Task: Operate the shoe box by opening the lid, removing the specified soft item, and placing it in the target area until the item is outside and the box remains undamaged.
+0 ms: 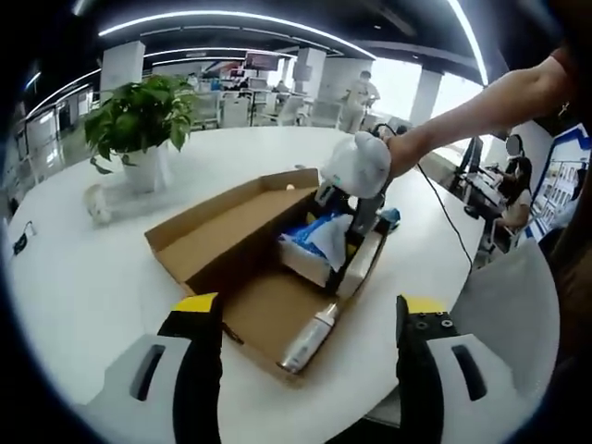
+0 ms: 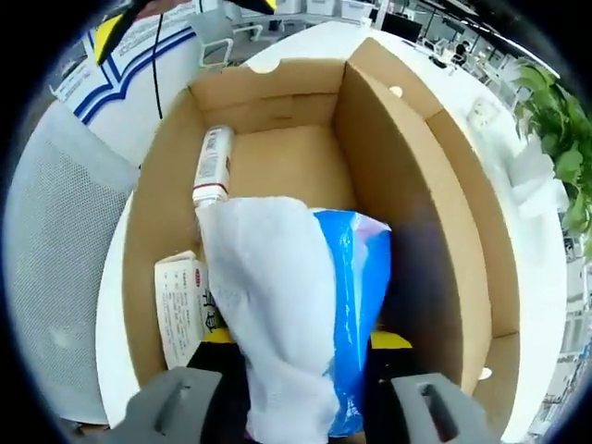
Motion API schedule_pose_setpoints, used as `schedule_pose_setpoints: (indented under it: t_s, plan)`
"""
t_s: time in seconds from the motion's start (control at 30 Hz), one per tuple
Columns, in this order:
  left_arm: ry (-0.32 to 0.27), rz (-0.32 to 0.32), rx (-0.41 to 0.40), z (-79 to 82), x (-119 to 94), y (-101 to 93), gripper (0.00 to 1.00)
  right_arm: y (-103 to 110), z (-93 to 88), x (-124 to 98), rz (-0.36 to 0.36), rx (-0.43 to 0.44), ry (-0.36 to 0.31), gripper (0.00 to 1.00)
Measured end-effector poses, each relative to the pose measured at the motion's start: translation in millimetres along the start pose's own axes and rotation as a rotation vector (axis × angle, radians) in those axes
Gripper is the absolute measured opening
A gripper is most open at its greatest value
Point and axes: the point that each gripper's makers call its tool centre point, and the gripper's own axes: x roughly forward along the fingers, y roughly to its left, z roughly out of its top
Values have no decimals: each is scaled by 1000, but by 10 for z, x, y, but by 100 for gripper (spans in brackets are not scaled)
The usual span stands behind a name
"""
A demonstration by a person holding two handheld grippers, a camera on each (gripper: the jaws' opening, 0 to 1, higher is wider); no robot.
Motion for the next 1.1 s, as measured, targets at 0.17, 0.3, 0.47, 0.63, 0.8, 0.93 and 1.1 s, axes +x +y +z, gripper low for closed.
schedule_pose_setpoints:
  t_s: [0.17,0.3,0.47,0.63,0.8,0.93,1.1]
  plan:
    - [-10,1,5,31,-11,-25,77,-27,79,-164,-30,-3,-21,43]
    - [-21,-3,15,77,-18,-59,77,-34,143,-319,-53,9,-48,44]
    - [-32,-7,26,128,-39,-106,77,-7,191,-485,-79,5,-63,44]
    - [-49,-8,35,180,-55,-150,77,18,269,-639,-105,14,-95,44]
    - [-56,-15,39,196,-64,-204,77,38,289,-779,-129,3,-100,44]
    - [-59,-21,44,201,-73,-261,77,72,270,-886,-137,-7,-94,44]
    - [-60,-28,45,176,-82,-316,77,98,202,-1005,-155,-6,-90,45]
